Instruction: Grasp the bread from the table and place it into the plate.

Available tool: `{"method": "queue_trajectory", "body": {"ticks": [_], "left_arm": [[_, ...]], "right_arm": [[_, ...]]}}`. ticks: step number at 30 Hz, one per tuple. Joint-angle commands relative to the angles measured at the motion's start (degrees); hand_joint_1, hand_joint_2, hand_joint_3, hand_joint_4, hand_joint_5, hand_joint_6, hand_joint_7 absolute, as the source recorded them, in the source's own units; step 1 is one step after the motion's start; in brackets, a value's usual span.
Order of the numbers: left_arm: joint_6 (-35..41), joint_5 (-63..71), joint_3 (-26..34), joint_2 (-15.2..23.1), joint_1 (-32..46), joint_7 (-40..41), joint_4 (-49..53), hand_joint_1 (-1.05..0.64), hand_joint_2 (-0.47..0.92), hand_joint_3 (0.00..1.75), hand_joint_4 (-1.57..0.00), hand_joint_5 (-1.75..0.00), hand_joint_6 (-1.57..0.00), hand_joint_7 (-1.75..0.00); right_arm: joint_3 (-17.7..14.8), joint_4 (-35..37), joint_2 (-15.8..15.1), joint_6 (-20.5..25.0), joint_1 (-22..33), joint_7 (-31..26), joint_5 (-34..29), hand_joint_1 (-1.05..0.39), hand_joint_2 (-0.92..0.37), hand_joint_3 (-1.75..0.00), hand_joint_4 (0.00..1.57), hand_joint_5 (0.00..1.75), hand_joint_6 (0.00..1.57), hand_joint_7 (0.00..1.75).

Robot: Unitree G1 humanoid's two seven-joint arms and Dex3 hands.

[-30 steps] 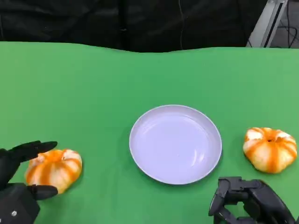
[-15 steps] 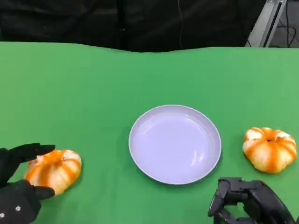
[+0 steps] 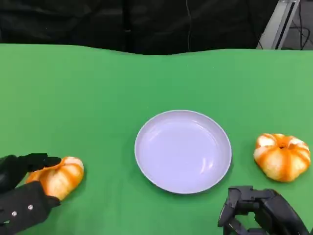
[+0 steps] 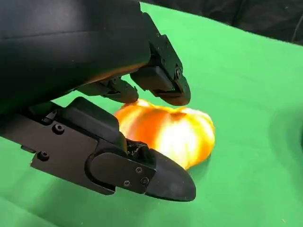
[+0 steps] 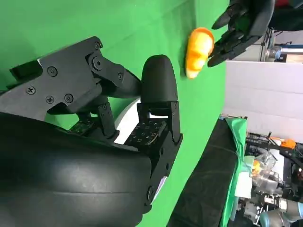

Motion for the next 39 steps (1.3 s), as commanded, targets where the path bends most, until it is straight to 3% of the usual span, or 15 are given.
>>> {"method": "queue_trajectory", "body": {"ticks": [1, 8, 12, 13, 15, 16, 21, 26, 30, 33, 34, 35, 37, 39], "left_arm": [[-0.92, 1.52, -1.97, 1.54, -2.24, 0.75, 4.08, -1.0, 0.92, 0.17, -0.56, -0.02, -0.66, -0.01], [-2.75, 2.04, -4.29, 1.29, -5.16, 2.17, 10.34, -0.99, 0.92, 0.19, -0.58, -0.02, -0.66, -0.01], [-2.82, 1.77, -5.15, 1.06, -6.35, 2.32, 12.6, -0.93, 0.92, 0.07, -0.57, 0.0, -0.64, 0.0], [-2.81, 1.71, -5.53, 1.23, -6.61, 1.81, 12.94, -0.83, 0.89, 0.06, -0.57, 0.0, -0.64, 0.0], [-3.19, 1.36, -6.01, 1.49, -6.96, 1.07, 13.62, -0.49, 0.8, 0.04, -0.54, -0.01, -0.61, 0.0], [-3.69, 1.17, -6.2, 1.64, -7.07, 0.86, 13.98, -0.44, 0.8, 0.04, -0.54, -0.01, -0.61, 0.0], [-4.56, 0.54, -6.73, 2.13, -7.3, 0.33, 14.63, -0.49, 0.86, 0.03, -0.56, -0.01, -0.6, 0.0], [-1.22, 0.87, -6.93, 2.14, -6.68, -0.39, 12.35, -0.2, 0.79, 0.01, -0.56, -0.01, -0.69, -0.03], [2.24, 3.0, -7.8, 2.04, -5.89, 1.16, 9.77, -0.15, 0.83, 0.02, -0.69, -0.07, -0.77, -0.04], [2.51, 3.64, -7.84, 1.83, -5.45, 2.51, 8.81, -0.15, 0.83, 0.01, -0.7, -0.08, -0.78, -0.04], [2.27, 3.95, -7.85, 1.69, -5.28, 3.49, 8.53, -0.09, 0.84, 0.01, -0.5, -0.86, -0.72, -0.39], [2.1, 4.15, -7.88, 1.61, -5.16, 4.21, 8.34, -0.06, 0.84, 0.01, -0.37, -1.22, -0.58, -0.72], [2.03, 4.24, -8.01, 1.6, -5.08, 4.78, 8.25, -0.05, 0.84, 0.0, -0.27, -1.52, -0.45, -1.03], [1.78, 3.17, -6.82, 0.12, -4.37, 7.38, 7.75, -0.03, 0.84, 0.0, -0.27, -1.64, -0.42, -1.18]], "right_arm": [[-0.06, -0.79, -0.48, -0.35, 0.43, -0.87, -0.43, -0.1, -0.62, -0.95, 0.84, 1.46, 0.85, 1.18], [0.15, -1.46, -0.54, 0.14, 0.81, -1.21, -0.33, -0.11, -0.61, -0.96, 0.84, 1.46, 0.85, 1.19], [0.28, -1.8, -0.64, 0.2, 0.92, -1.59, -0.72, -0.11, -0.6, -0.97, 0.83, 1.47, 0.85, 1.19], [0.31, -1.75, -0.64, 0.16, 0.88, -1.51, -0.6, -0.11, -0.6, -0.98, 0.83, 1.47, 0.85, 1.19], [0.34, -1.62, -0.6, 0.08, 0.81, -1.33, -0.33, -0.11, -0.61, -0.98, 0.83, 1.47, 0.84, 1.19], [0.36, -1.65, -0.58, 0.16, 0.79, -1.27, -0.24, -0.11, -0.61, -0.97, 0.83, 1.46, 0.84, 1.19], [0.57, -2.33, -0.51, 0.97, 1.04, -1.62, -0.42, -0.1, -0.61, -0.96, 0.83, 1.46, 0.85, 1.18], [0.66, -2.28, -0.57, 0.47, 0.95, -1.99, -0.82, -0.1, -0.61, -0.97, 0.83, 1.46, 0.85, 1.18], [0.71, -2.43, -0.45, 1.05, 1.11, -1.74, -0.24, -0.1, -0.6, -0.98, 0.83, 1.46, 0.86, 1.19], [0.72, -2.51, -0.52, 1.1, 1.16, -1.88, -0.47, -0.1, -0.6, -0.98, 0.84, 1.46, 0.85, 1.19], [0.72, -2.57, -0.57, 1.12, 1.18, -2.0, -0.66, -0.1, -0.6, -0.98, 0.84, 1.46, 0.85, 1.19], [0.72, -2.61, -0.6, 1.13, 1.19, -2.07, -0.78, -0.1, -0.6, -0.98, 0.84, 1.46, 0.85, 1.19], [0.73, -2.65, -0.62, 1.15, 1.21, -2.14, -0.86, -0.11, -0.6, -0.98, 0.84, 1.46, 0.86, 1.19], [0.72, -2.37, -0.66, 0.84, 1.09, -2.01, -0.89, -0.11, -0.6, -0.98, 0.84, 1.46, 0.86, 1.18]]}}
